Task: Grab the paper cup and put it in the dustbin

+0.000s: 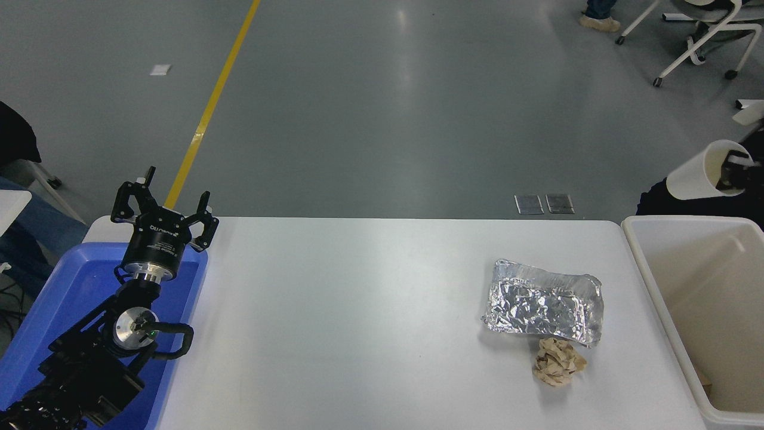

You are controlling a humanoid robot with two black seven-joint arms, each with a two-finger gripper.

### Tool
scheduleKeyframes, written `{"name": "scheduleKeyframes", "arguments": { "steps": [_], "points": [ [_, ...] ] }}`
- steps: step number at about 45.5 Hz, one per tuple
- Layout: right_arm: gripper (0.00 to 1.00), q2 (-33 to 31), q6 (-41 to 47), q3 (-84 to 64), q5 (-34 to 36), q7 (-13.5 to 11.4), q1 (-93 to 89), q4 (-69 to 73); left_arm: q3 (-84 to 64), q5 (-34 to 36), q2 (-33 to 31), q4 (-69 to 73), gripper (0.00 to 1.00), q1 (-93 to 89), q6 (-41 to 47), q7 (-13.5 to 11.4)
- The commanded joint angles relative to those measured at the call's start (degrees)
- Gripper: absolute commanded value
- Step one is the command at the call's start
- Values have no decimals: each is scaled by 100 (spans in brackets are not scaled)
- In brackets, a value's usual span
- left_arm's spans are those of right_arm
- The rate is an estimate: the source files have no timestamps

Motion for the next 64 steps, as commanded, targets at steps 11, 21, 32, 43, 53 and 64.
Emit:
{"name": "scheduleKeyframes", "arguments": {
  "steps": [11,21,32,43,53,64],
  "points": [
    [0,638,-1205,280,1044,-323,-1892,-1503,0,1,0,-1,98,0,-2,0],
    [0,717,-1742,429,2063,-1150,-2463,-1503,0,1,0,-1,98,0,-2,0],
    [0,823,-1918,930,2178,-1185,-3026,-1503,0,1,0,-1,98,0,-2,0],
    [0,875,-1962,957,2187,-1185,-3123,-1494,0,1,0,-1,98,0,-2,0],
    [72,902,-2084,957,2187,-1168,-3079,-1494,0,1,0,-1,98,0,-2,0],
    [100,946,-2120,957,2187,-1168,-2991,-1397,0,1,0,-1,98,0,-2,0]
  ]
}}
